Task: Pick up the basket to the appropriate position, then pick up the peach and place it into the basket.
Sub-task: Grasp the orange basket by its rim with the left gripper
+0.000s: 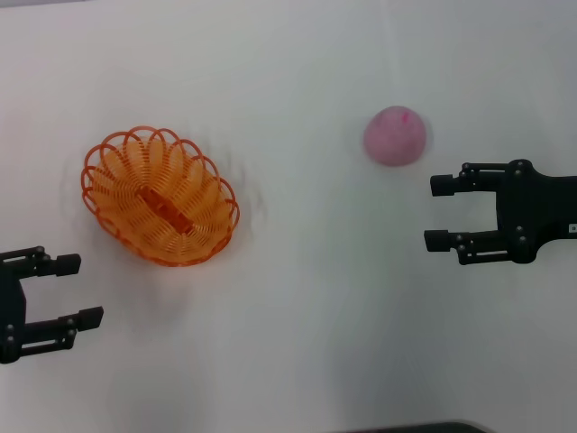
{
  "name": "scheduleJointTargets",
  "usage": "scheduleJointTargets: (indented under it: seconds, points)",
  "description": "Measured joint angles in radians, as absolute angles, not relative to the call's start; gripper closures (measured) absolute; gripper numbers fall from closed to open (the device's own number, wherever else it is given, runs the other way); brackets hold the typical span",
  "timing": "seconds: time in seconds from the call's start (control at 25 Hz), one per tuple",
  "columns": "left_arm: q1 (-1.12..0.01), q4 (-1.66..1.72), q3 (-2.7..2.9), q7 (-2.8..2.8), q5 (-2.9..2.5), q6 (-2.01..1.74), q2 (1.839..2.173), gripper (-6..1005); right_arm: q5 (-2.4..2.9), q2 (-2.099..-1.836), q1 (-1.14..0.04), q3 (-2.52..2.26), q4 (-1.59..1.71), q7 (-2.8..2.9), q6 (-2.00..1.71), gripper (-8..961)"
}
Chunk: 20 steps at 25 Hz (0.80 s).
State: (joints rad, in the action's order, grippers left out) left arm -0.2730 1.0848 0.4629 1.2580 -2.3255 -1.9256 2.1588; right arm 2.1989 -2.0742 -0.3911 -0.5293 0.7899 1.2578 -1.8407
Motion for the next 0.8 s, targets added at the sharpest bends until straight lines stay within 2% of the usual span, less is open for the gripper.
scheduleJointTargets:
  seconds: [0.8]
  points:
    - [-0.294, 1.123, 0.471, 1.343, -2.326, -1.948, 2.156, 282, 2.2, -2.074, -0.393, -0.529, 0.788, 1.26, -1.84, 150]
